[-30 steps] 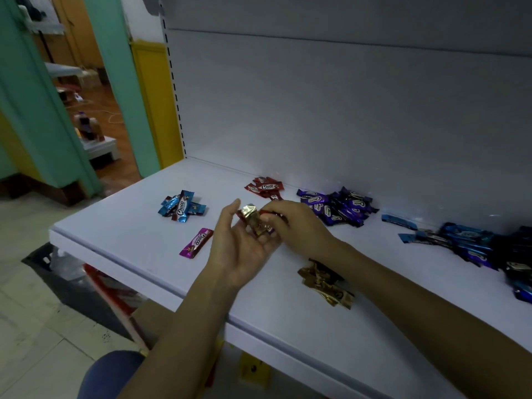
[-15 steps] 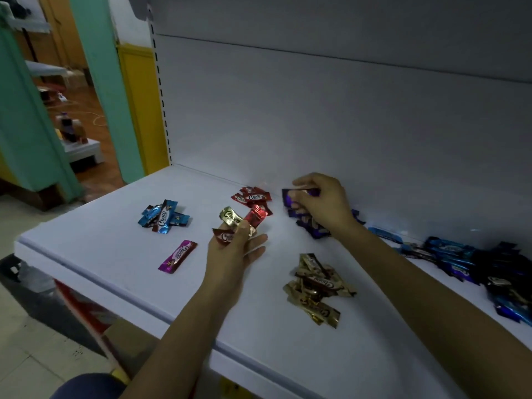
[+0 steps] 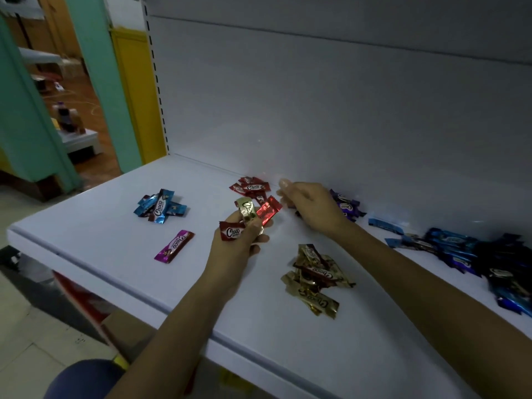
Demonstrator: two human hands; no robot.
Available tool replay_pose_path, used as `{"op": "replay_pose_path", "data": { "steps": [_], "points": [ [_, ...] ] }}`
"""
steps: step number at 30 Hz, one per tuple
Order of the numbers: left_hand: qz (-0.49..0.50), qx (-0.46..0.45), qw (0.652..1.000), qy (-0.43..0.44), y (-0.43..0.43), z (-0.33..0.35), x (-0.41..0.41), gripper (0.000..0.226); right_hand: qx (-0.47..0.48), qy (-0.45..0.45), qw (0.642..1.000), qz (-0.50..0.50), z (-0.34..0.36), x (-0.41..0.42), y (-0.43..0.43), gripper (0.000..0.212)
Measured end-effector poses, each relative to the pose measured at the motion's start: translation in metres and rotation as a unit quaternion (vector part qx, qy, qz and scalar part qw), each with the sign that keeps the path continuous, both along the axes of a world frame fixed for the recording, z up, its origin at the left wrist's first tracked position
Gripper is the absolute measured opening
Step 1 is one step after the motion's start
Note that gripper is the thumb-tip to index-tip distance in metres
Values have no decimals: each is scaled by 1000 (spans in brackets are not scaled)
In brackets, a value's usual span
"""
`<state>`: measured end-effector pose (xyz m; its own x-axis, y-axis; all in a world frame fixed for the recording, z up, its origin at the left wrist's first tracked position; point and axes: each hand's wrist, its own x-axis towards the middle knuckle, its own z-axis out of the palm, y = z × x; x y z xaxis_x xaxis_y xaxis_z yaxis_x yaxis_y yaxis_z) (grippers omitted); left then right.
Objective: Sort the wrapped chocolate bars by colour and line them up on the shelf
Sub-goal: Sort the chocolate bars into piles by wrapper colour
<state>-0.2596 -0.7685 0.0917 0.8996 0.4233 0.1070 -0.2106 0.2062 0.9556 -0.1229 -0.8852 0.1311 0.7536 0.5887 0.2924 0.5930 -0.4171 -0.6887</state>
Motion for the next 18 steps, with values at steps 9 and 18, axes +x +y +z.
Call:
{"op": "replay_pose_path", "data": {
  "steps": [9,18],
  "points": [
    [32,-54,998,26,-7,2,-3,20,163,237,958,-24,-7,-35,-15,9],
    [94,218,967,91,13,11,-8,20,108,8,988,-106,4,0,32,18]
  ]
}}
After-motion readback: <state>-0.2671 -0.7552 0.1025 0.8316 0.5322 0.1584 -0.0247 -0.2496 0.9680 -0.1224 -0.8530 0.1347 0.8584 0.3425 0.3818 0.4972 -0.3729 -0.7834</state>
